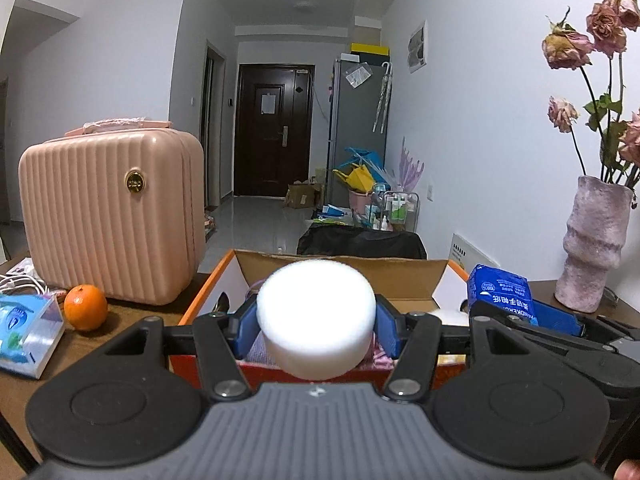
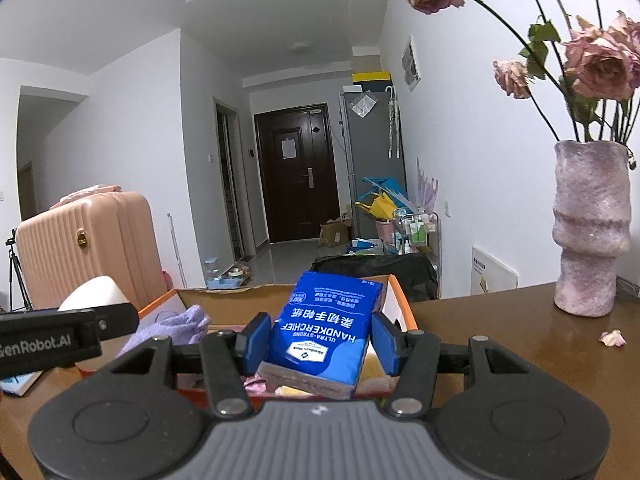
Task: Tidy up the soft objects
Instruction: 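Lower the sponge and pack into the box and open both grippers, then withdraw both tools from the box toward the remaining items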
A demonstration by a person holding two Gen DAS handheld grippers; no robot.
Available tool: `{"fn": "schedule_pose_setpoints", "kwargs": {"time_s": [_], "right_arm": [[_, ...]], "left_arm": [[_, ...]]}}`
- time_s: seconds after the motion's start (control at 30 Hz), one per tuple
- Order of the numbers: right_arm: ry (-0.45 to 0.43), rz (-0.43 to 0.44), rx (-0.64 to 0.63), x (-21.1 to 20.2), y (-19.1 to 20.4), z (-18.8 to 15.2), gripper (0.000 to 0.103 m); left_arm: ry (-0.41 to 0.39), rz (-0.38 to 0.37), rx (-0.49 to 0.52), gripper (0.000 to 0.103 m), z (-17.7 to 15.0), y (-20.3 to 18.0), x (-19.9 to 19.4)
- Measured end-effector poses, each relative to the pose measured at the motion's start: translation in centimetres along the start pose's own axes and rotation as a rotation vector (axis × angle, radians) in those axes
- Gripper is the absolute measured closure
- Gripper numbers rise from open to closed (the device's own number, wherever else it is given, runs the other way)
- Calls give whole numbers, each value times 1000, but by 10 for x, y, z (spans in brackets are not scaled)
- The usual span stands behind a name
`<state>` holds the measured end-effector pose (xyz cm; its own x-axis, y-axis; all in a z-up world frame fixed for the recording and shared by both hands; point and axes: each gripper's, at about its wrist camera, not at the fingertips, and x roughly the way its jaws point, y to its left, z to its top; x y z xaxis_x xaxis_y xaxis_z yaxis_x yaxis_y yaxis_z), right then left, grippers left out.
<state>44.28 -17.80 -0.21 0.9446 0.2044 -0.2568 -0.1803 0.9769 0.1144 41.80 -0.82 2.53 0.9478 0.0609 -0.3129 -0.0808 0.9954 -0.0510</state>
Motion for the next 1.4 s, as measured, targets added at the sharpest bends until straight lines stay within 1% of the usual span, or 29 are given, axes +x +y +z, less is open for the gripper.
{"fn": "schedule_pose_setpoints", "kwargs": {"time_s": [0.27,0.47,0.67,0.77,0.87,0.93,0.97,1.0,1.1,1.13,1.2,1.27,1.4], "right_arm": [[4,9,-29,24,8,7,49],[21,3,-51,39,13,12,49],[50,2,-74,55,18,15,49],[66,6,-84,60,20,14,48],[84,-4,-83,63,19,13,47],[77,-16,-78,64,16,14,41],[74,-21,-76,63,15,14,34],[70,-23,-73,62,14,15,27],[62,-34,-60,60,11,15,15],[61,-36,-56,60,10,15,13],[58,-49,-53,60,9,15,4],[52,-58,-54,60,9,15,1],[49,-64,-61,60,10,14,0]], "left_arm": [[-9,2,1,44,10,2,22],[2,6,-1,44,16,5,40],[5,23,-3,44,20,9,56],[19,28,-2,44,20,12,65],[33,28,-5,41,19,14,70],[40,25,-16,32,19,16,71],[36,28,-19,29,18,17,70],[30,32,-18,24,18,17,70],[15,54,-18,6,18,16,67],[12,69,-20,0,17,16,67],[3,98,-25,0,17,17,67],[14,107,-27,0,17,18,69],[22,119,-37,0,17,20,71]]}}
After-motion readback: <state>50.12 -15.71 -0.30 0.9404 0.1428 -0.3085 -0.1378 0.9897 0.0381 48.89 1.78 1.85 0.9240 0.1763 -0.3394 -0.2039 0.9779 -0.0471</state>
